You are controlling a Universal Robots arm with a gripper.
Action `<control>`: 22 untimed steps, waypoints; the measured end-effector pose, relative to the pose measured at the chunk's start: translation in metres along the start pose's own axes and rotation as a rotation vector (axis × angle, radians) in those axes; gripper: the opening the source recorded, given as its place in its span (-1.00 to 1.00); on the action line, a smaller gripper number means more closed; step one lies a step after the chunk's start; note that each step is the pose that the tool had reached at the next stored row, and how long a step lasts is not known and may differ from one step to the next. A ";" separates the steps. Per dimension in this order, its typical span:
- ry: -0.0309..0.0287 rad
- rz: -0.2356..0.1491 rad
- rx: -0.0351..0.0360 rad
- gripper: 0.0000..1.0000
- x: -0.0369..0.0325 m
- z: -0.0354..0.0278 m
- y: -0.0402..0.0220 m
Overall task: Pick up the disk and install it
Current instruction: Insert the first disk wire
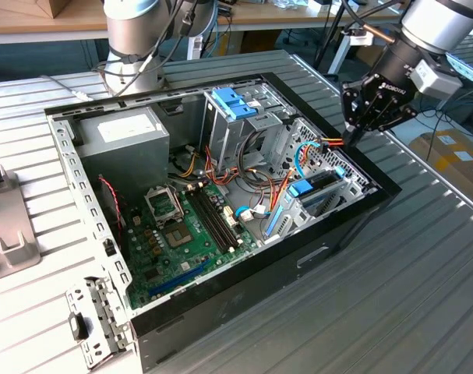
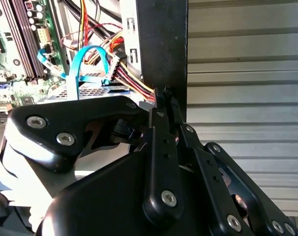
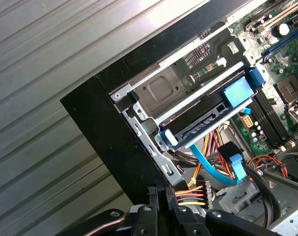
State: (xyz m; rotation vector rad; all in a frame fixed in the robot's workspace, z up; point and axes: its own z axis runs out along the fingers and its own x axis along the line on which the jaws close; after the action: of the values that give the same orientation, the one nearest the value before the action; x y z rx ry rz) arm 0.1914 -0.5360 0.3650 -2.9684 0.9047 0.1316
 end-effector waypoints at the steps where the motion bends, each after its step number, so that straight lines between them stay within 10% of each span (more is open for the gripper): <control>1: -0.0018 0.000 0.0026 -0.65 -0.0003 -0.0001 -0.0004; 10: -0.0054 -0.001 0.0081 -0.65 -0.0038 -0.0019 -0.0019; 22: -0.0057 -0.001 0.0085 -0.65 -0.0075 -0.0014 0.0159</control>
State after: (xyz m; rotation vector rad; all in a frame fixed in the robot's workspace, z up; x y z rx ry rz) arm 0.1765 -0.5451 0.3669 -2.9590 0.9012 0.1358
